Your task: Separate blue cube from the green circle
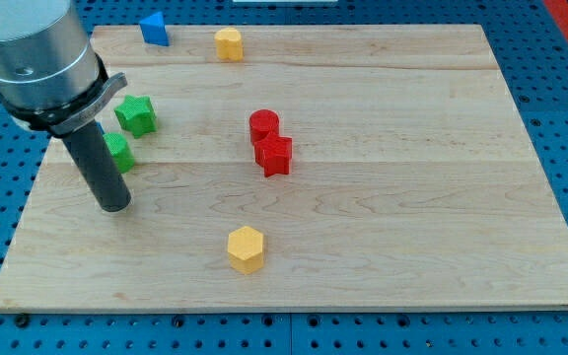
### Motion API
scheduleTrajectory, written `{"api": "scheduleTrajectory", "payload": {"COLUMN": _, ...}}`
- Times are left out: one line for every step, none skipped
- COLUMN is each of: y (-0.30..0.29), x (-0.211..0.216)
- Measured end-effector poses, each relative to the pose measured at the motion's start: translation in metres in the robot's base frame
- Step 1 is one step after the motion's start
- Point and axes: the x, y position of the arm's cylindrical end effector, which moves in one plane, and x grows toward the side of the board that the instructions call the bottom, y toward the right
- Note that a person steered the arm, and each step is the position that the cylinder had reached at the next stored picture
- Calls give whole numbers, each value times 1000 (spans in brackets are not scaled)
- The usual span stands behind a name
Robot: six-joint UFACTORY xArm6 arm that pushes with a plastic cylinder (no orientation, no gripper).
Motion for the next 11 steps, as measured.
{"api": "scheduleTrajectory", "payload": {"y": -10, "x": 1}}
{"api": "scheduleTrajectory", "payload": {"y": -18, "x": 1}}
{"api": "scheduleTrajectory", "payload": {"y": -24, "x": 1}}
{"api": "scheduleTrajectory", "payload": {"y": -29, "x": 2}}
{"api": "scheduleTrajectory", "payload": {"y": -37, "x": 3}}
{"api": "scheduleTrajectory", "payload": {"y": -38, "x": 6}}
{"api": "scheduleTrajectory", "payload": {"y": -37, "x": 8}}
{"api": "scheduleTrajectory", "payload": {"y": -35, "x": 9}}
{"api": "scheduleTrajectory", "payload": {"y": -35, "x": 9}}
{"api": "scheduleTrajectory", "payload": {"y": -31, "x": -20}}
{"api": "scheduleTrajectory", "payload": {"y": -35, "x": -39}}
